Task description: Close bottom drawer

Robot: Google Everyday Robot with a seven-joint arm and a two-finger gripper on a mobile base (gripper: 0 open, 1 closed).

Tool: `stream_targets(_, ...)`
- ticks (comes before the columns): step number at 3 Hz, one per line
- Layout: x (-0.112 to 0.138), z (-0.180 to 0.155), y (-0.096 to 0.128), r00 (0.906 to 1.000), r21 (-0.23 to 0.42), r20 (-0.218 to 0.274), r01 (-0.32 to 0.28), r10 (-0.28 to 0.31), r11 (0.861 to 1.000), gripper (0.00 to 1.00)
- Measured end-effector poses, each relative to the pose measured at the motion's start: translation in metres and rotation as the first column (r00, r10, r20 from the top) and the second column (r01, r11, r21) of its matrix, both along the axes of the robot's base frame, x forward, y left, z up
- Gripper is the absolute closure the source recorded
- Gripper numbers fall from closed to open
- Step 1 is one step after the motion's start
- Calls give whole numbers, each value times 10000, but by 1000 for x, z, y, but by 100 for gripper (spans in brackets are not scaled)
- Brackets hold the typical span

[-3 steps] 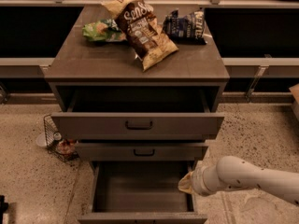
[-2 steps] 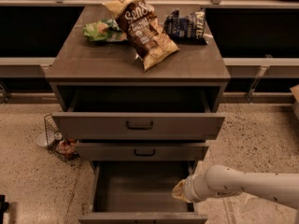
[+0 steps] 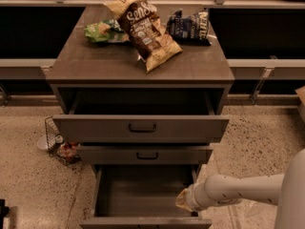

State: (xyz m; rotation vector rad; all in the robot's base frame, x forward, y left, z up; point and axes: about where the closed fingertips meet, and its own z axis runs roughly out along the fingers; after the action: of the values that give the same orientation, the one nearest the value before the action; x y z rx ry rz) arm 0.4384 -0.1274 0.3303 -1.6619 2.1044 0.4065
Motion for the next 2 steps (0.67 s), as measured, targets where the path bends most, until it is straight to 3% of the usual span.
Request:
stream_targets(1, -4, -61, -11, 9973, -120, -425, 594, -598, 9982, 100)
stream_targets(2, -25, -118, -14, 9877, -145, -1143, 1061, -1070, 9943, 100)
